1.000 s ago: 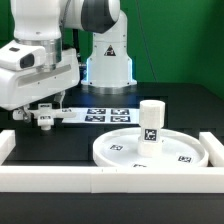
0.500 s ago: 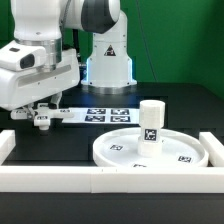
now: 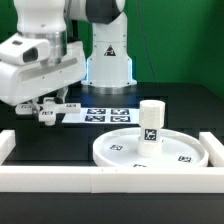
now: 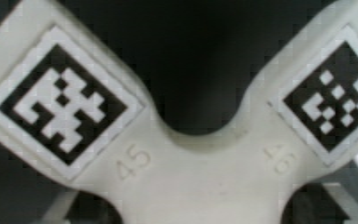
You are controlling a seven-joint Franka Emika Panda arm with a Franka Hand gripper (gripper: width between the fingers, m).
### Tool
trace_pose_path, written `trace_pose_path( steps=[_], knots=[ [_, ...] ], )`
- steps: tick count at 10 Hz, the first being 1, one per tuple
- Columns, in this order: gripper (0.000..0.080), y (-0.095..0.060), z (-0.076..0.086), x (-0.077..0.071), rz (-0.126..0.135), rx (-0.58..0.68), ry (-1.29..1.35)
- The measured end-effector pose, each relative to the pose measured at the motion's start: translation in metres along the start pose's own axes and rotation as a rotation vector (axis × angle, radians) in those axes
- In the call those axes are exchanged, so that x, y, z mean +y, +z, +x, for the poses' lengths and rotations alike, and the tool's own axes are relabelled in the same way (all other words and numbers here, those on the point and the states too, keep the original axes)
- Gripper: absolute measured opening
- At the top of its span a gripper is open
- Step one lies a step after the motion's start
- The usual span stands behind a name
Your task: Assemble round table
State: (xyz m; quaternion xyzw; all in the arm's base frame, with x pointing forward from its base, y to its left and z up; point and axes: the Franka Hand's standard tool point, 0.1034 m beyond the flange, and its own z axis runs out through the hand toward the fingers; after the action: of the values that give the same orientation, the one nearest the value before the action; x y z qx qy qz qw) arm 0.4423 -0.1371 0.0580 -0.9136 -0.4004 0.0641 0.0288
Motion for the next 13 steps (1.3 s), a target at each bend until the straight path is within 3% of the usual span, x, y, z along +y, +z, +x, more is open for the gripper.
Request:
trace_pose_path(
  steps=[2,3,4,7,9,11,12,13],
  knots=[
    [0.0442,-0.032,0.035,-0.008,-0.007,0.015,0.039],
    [0.0442,-0.046,0.05,-0.016,0.016,0.008,0.112],
    [0.0442,-0.066,0.075,-0.022,0.03,0.003,0.159],
    [0.0442,-0.092,0.138,-0.022,0.003,0.029,0.2],
    [0.0442,-0.086,0.128,-0.021,0.01,0.021,0.195],
    [0.0442,-0.086,0.129,-0.022,0.011,0.02,0.193],
    [0.0442,-0.086,0.13,-0.022,0.011,0.02,0.191],
    [0.0442,-0.091,0.141,-0.024,0.011,0.033,0.182]
  ],
)
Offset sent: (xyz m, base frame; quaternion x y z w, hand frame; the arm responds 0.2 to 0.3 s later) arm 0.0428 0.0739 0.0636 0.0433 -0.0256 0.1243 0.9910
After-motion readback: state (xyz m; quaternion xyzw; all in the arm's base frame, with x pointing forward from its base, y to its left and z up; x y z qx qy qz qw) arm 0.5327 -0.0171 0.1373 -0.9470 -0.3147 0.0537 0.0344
